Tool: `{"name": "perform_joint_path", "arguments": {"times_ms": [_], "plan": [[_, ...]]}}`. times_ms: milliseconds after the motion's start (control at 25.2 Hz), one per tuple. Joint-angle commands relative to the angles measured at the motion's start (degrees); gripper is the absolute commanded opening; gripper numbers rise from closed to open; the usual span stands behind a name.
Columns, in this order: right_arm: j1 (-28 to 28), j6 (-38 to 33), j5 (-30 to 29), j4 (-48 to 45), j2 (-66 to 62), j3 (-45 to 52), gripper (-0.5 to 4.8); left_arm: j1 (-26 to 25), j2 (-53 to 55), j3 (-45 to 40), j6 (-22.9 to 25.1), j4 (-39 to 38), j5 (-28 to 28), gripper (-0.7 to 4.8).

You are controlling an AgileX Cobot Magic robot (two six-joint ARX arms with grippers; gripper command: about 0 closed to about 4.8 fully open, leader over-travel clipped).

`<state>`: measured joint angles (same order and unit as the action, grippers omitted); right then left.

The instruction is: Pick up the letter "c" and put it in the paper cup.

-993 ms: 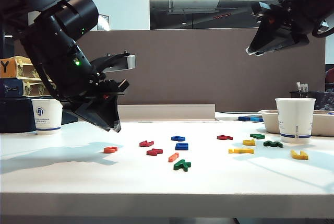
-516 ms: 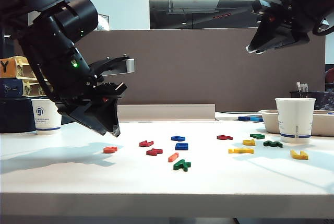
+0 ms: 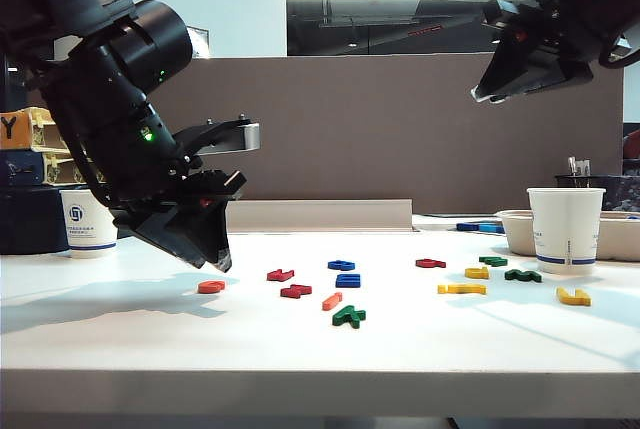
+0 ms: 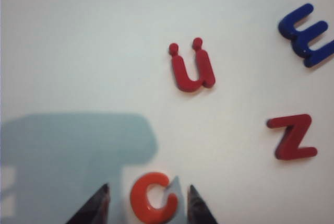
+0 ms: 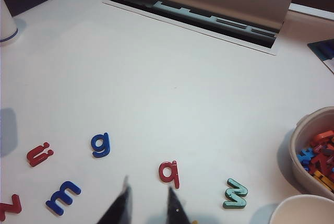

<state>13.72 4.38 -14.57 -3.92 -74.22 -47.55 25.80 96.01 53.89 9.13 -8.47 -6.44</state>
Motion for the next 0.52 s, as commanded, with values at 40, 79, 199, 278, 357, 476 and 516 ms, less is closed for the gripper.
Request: {"name": "perform_joint_path", "arguments": {"times_ms": [40,79,199,278,357,476,516], "plan": [[0.0,0.2,0.11,-0.31,0.33,-0.2,0.85,0.07,0.15,0.28,-0.2,2.45,2.99,1.85],[0.0,0.2,0.11,-0.24,0.33,-0.2,0.85,0.04,0.15,0.26,-0.59,2.97,3.04,1.85],[0.0,0.37,0.13,-0.11,0.39,-0.2,0.85,0.04,0.13,0.15,-2.6,4.55,3.23,1.86],[0.0,0.39,0.13,-0.09,0.52,-0.2,0.86,0.07,0.13,-0.11,-3.54,5.33,3.23,1.88],[0.0,0.68,0.2,0.09,0.72,-0.2,0.85,0.37,0.13,-0.48,-3.58,5.97,3.28,1.89],[0.0,2.29,1.25,0.72,1.03,-0.2,0.85,0.55,0.13,-1.27,-3.61,6.45,3.48,2.09],[0.0,2.32,1.53,0.79,1.05,-0.2,0.85,0.7,0.13,-1.62,-3.63,6.64,3.5,2.15]]}}
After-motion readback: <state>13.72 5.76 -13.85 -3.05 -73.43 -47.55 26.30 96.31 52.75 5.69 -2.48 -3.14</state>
